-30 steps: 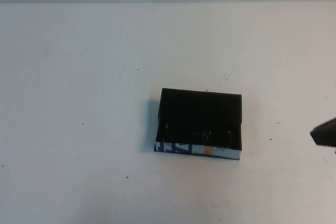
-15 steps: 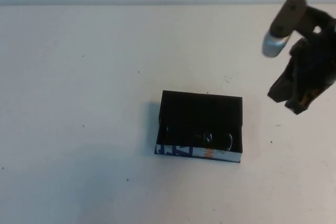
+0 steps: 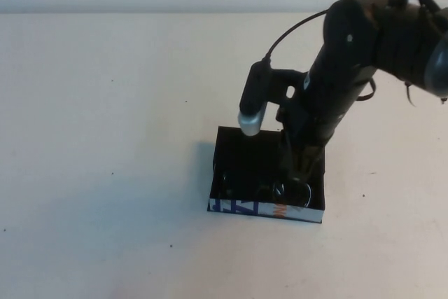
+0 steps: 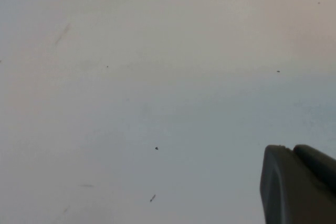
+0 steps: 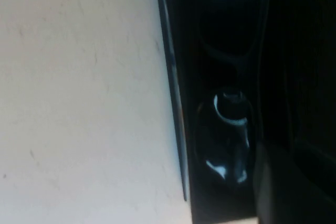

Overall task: Take glasses out of glasses case
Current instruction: Pick up the glasses from the glasses case

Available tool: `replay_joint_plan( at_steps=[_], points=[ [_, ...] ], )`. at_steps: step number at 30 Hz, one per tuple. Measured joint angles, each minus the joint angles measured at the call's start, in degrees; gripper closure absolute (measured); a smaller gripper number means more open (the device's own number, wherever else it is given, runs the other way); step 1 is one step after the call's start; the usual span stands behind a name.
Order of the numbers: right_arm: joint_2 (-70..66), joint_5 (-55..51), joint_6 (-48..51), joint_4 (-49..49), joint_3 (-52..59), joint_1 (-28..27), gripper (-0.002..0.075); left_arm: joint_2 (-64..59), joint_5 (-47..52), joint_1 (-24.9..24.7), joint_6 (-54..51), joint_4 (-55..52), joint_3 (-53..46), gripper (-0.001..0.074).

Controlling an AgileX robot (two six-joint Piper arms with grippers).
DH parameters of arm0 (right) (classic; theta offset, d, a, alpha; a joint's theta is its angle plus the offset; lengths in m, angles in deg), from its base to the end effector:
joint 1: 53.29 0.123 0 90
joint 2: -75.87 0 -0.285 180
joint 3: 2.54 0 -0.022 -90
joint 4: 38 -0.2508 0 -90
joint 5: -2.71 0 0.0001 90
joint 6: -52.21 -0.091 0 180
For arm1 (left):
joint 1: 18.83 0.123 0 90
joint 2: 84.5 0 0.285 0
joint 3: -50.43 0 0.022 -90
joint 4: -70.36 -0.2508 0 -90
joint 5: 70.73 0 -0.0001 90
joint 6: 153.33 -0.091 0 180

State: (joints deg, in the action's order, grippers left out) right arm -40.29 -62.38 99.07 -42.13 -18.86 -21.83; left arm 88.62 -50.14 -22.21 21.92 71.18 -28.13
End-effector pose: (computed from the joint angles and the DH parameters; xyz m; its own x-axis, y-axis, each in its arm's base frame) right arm 0.3382 0.2139 0.2699 -0.2018 -0.9523 -0.2288 -0.9612 0.2374 -0.1404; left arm 0.0526 -0.0036 0.1738 -0.2705 0.0855 -0.9589 0.0828 0.9944 0.0654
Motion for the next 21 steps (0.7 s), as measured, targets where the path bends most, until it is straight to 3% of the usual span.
replay_joint_plan(
  at_steps=[6,8,21],
  points=[
    [-6.0,2.1,0.0,-2.6,-2.5,0.6,0.044,0.0,0.0,0.0,0.0,0.0,0.0,0.074],
    [-7.4,2.4,0.0,-2.6,-2.5,0.6,0.0399,0.0,0.0,0.0,0.0,0.0,0.0,0.074],
    [-9.5,4.4,0.0,-3.8,-2.5,0.6,0.0412,0.0,0.0,0.0,0.0,0.0,0.0,0.074]
  ],
)
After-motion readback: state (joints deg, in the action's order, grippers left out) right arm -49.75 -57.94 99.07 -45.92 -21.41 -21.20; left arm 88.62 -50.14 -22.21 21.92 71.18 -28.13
